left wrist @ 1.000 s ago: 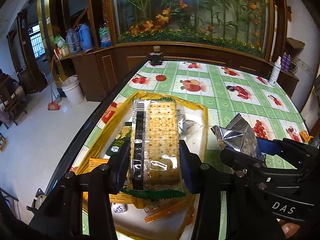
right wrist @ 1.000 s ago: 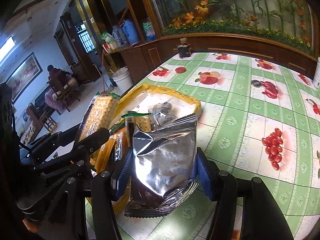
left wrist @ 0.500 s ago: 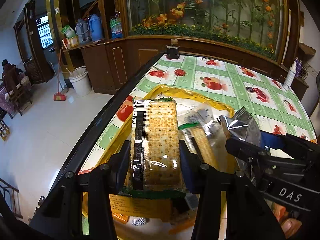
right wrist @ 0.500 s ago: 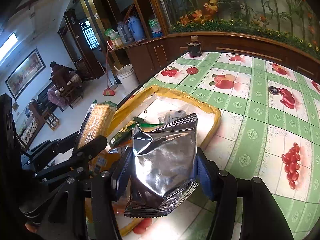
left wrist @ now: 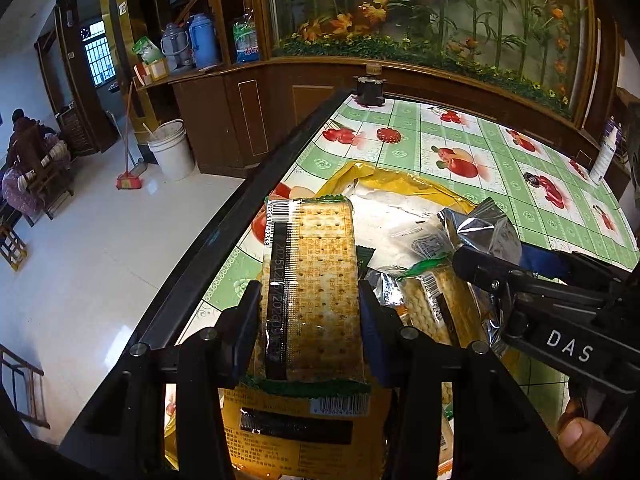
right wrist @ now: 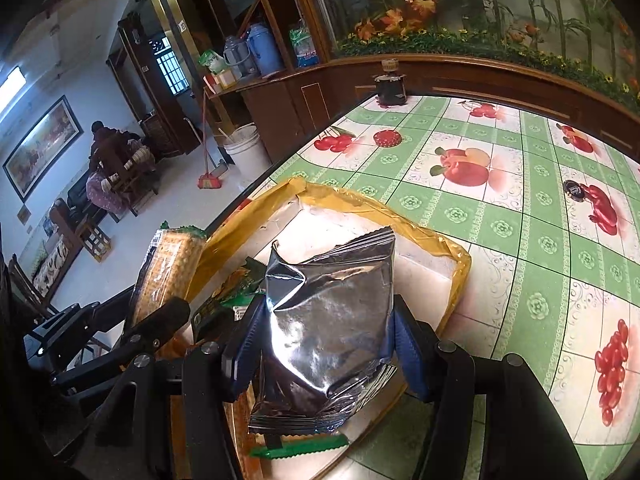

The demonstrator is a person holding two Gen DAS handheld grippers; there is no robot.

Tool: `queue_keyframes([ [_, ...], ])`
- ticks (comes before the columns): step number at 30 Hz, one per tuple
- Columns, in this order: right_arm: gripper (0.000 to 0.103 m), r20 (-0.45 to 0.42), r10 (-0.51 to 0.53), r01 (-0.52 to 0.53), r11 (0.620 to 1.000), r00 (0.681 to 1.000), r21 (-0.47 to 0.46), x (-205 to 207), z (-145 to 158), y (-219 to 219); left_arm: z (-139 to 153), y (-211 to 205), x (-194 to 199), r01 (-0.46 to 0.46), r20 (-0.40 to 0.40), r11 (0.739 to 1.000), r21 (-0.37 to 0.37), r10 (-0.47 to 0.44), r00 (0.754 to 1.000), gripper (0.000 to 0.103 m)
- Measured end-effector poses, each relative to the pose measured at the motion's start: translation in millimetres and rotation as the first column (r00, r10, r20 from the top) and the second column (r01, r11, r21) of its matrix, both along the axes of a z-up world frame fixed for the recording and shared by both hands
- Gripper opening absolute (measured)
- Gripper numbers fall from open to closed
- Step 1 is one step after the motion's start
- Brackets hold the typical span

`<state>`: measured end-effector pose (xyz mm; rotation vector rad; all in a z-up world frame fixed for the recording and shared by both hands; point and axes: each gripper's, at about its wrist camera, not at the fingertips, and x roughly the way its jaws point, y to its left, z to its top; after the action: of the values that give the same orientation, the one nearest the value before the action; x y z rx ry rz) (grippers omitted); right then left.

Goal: Organize snacks
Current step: 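Lower cracker pack and silver foil bag into the tray and open both tools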

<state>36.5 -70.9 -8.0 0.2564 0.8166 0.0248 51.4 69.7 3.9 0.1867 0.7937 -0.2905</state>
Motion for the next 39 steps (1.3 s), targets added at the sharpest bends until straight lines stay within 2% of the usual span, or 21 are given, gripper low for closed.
queue_keyframes([
  [9,0.061,-0.021,-0.031,0.031,0.999,0.999,-0.01,15.4,-4.0,-11.9,-6.1,-2.3,25.9,-0.009,-0.093,0.999,-0.038,0.005,0.996,0.045],
  [16,0.061,-0.034,-0.041,0.042,0.999,0.999,0.03,25.9,-7.8,-20.8,-3.9,-12.2,44.8,-0.013,-0.141,0.997,-0.08,0.002,0.99,0.045],
  [20,0.061,-0.025,-0.025,0.027,0.994,0.999,0.105,30.7,-8.9,-24.4,-5.1,-16.3,49.7,-0.016,-0.141,0.998,-0.064,0.007,0.99,0.045],
  [29,0.063,-0.052,-0.06,0.066,0.989,0.997,0.134,39.9,-20.5,-33.2,-17.5,-24.0,61.9,-0.018,-0.176,0.999,-0.04,0.011,0.984,0.045],
  [39,0.061,-0.056,-0.066,0.073,0.986,0.996,0.15,44.7,-23.9,-38.0,-18.1,-35.1,73.8,-0.028,-0.2,0.999,-0.032,0.021,0.98,0.045],
])
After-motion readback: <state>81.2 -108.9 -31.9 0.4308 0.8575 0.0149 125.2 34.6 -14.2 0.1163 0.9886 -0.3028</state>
